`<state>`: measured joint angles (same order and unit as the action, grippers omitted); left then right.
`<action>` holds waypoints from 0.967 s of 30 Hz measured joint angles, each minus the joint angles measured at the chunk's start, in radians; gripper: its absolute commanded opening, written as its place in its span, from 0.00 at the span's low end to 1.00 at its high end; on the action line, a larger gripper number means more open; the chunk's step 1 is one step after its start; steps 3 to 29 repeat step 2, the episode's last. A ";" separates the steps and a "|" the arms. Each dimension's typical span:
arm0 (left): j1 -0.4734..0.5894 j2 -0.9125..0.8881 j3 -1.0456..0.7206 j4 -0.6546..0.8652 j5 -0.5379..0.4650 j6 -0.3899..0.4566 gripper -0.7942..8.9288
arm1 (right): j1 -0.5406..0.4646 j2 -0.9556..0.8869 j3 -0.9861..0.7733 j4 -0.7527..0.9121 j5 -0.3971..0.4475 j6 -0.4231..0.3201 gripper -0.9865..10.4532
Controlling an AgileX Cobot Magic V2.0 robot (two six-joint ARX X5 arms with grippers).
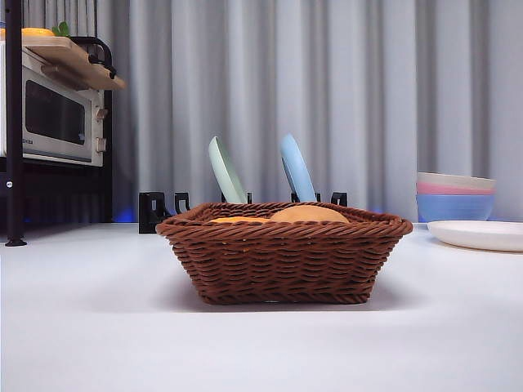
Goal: Pick up the basket,pick up the corn from the table,pick up the potato from the table,pick up the cucumber from the table,put all items into the basket
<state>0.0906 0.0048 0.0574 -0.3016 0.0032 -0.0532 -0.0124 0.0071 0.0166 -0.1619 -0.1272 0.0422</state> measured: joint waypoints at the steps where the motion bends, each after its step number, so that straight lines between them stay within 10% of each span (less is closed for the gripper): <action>1: 0.000 0.000 0.000 0.000 0.000 0.000 0.08 | 0.000 0.000 0.000 0.000 0.000 0.000 0.09; 29: 0.000 0.000 0.000 0.000 0.000 0.000 0.08 | 0.000 0.000 0.000 0.000 0.000 0.000 0.09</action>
